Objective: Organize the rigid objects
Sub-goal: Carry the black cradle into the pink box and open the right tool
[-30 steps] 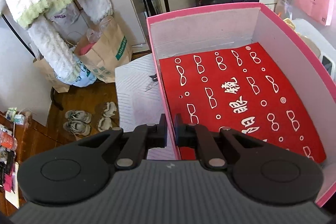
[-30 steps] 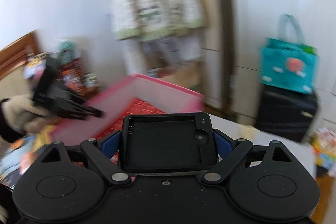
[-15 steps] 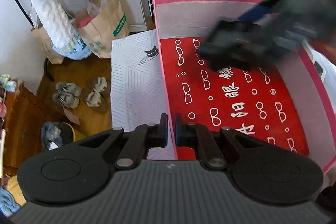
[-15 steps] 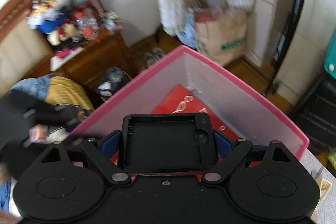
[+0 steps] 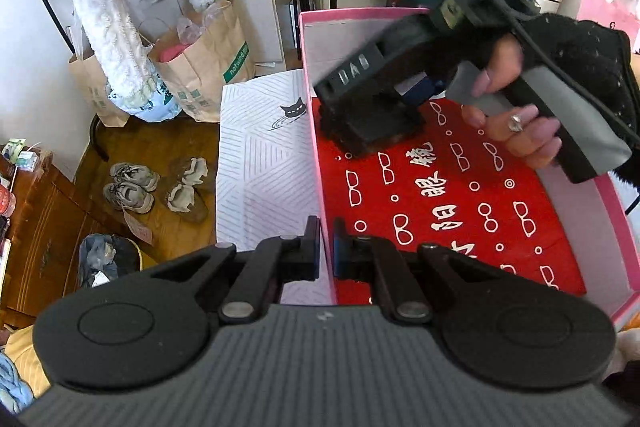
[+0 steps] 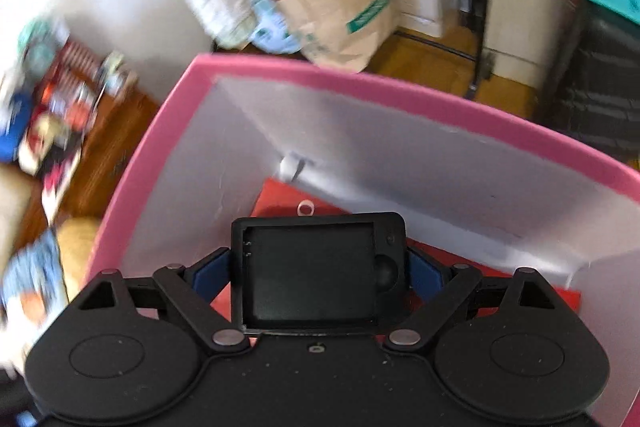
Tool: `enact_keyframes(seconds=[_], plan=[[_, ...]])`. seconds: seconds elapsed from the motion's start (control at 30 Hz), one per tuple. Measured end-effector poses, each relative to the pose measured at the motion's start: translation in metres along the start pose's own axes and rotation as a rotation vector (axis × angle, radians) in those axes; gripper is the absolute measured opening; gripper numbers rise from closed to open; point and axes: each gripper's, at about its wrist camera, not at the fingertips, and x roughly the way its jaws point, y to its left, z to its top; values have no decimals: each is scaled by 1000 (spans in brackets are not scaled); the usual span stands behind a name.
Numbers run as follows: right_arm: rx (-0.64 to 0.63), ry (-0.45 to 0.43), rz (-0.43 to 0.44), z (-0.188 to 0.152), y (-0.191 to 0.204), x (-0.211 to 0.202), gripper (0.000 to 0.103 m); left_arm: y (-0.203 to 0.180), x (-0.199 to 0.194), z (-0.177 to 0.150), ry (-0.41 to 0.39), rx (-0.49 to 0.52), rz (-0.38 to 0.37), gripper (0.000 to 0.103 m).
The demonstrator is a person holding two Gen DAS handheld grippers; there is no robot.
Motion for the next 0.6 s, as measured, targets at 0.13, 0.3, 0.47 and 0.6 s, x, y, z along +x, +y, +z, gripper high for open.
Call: enact_keyframes(seconds=[0.13, 0.3, 0.47, 0.6], plan=[[236, 9, 130, 3, -26, -16, 95, 1, -1, -2, -3, -7, -8, 6], [200, 18, 200, -8, -27, -62, 95, 1, -2, -5, -12, 21, -7, 6], [12, -42, 248, -35, -17, -140, 95, 2, -1, -5, -17, 40, -15, 6], [-56, -105, 234, -59, -39, -187, 95, 2, -1, -6, -18, 46, -25, 7]])
